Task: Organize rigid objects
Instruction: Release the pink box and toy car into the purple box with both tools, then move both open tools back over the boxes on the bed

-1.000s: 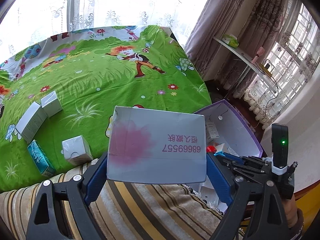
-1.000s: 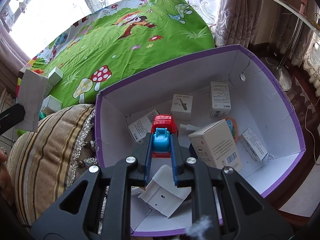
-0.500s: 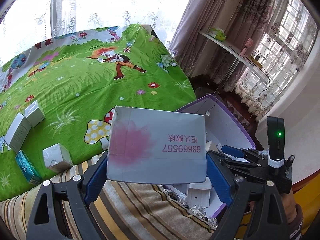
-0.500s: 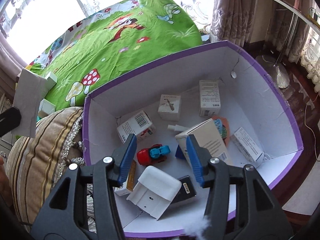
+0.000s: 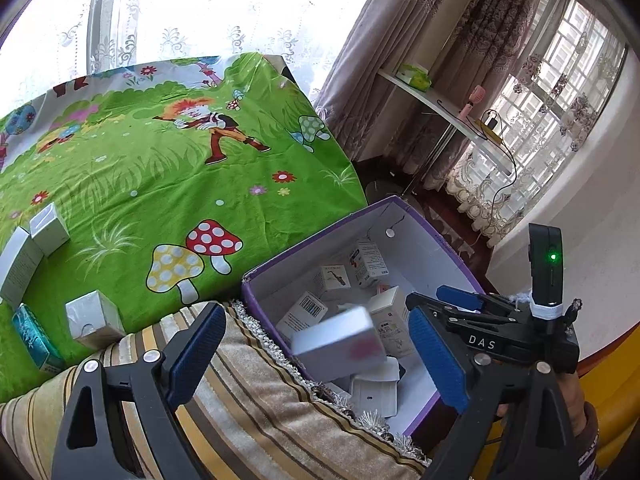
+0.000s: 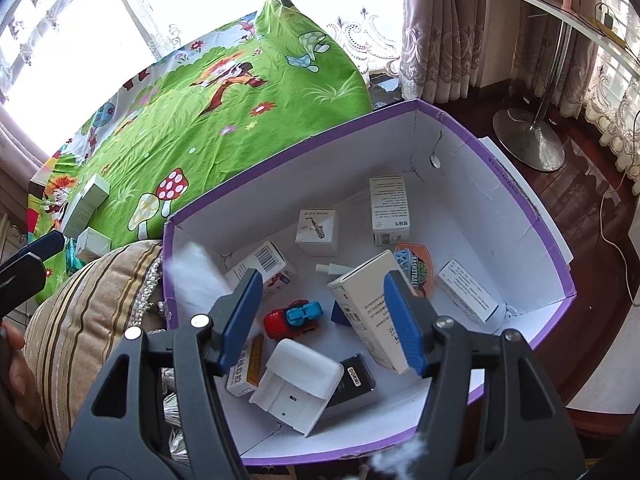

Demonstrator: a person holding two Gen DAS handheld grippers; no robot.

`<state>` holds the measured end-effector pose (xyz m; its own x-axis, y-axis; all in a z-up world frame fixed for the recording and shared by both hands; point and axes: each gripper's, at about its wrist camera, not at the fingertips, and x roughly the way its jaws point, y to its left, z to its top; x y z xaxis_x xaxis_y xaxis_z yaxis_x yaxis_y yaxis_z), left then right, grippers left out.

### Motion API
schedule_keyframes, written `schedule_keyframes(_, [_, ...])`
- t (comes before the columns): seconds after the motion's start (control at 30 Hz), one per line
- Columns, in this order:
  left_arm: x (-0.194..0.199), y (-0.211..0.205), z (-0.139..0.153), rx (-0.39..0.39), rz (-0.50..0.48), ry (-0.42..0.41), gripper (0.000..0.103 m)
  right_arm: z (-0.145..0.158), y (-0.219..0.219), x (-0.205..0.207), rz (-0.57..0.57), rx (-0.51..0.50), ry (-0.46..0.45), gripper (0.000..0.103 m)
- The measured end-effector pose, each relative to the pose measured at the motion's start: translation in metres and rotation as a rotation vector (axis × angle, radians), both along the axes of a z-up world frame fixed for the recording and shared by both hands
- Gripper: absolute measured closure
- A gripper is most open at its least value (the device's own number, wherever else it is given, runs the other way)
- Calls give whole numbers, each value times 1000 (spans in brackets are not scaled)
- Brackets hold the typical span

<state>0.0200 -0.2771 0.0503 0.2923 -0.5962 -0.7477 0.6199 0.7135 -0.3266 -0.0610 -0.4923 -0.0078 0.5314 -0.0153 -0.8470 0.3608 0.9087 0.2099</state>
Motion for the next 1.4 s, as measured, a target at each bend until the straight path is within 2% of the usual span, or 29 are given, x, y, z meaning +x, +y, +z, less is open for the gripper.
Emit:
schedule_keyframes(0.23, [7,31,3,-63,39,5,9,10,28,10,73,0,-6,28])
schedule_keyframes(0.4, [16,70,3,-54,112,0,9,18,53,20,135,-9,-9,27])
schedule_keyframes(0.57, [29,121,-7,-31,220,35,9,24,77,30,193,-18,-6,25])
schedule_keyframes(0.7, [33,155,-13,-19,265,43,9,26,97,39,234,-16,2,25])
schedule_keyframes(0.97, [36,192,-23,44,246,38,10,30,143,60,334,-35,28,25])
schedule_keyframes(1.13, [48,209,-26,107,222,2,11,34,169,72,391,-33,29,25])
schedule_keyframes(1.4, [74,213,-42,209,105,3,11,27,213,94,471,-18,59,23])
